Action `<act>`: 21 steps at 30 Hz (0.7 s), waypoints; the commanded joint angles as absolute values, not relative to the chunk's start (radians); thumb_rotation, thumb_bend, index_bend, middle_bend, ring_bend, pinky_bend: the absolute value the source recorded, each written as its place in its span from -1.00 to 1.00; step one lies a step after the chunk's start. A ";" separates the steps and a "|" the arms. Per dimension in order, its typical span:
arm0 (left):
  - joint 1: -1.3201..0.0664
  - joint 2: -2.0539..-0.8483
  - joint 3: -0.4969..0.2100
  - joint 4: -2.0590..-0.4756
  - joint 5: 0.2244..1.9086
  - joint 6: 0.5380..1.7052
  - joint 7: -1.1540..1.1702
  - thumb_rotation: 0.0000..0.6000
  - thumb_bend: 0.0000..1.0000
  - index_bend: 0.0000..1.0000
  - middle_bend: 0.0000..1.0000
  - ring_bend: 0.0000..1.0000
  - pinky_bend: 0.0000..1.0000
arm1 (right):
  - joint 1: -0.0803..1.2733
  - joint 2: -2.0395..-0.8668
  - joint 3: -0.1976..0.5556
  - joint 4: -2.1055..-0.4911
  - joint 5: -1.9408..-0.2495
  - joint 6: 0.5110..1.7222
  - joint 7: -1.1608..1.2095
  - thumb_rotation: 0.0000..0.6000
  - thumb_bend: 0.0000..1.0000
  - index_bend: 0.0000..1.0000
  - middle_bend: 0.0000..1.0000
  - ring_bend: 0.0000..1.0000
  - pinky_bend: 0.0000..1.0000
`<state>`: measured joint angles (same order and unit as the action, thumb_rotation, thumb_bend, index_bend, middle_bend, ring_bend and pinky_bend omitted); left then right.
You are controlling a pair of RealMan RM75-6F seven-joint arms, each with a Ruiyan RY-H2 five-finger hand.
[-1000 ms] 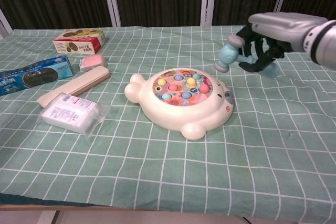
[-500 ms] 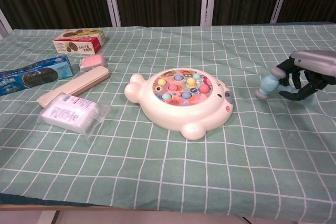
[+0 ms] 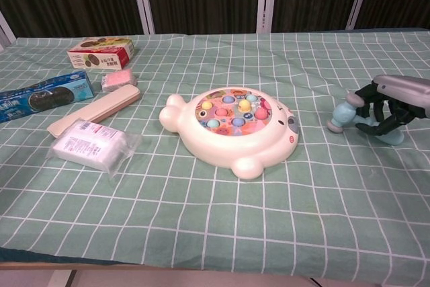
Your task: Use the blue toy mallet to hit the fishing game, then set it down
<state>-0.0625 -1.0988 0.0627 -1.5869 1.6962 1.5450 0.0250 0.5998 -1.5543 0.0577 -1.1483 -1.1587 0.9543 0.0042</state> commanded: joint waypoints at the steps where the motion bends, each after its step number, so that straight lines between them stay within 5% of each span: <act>1: -0.062 -1.099 0.063 -1.586 1.697 1.546 0.024 1.00 -0.17 -1.00 -0.93 -1.00 -0.96 | 0.595 -1.556 0.066 -1.144 -1.163 0.951 0.009 1.00 0.08 0.89 0.49 0.57 0.62; 21: -0.062 -1.103 0.063 -1.579 1.708 1.554 0.020 1.00 -0.17 -1.00 -0.90 -1.00 -0.96 | 0.583 -1.523 0.114 -1.167 -1.115 0.865 -0.037 1.00 -0.02 0.57 0.38 0.43 0.47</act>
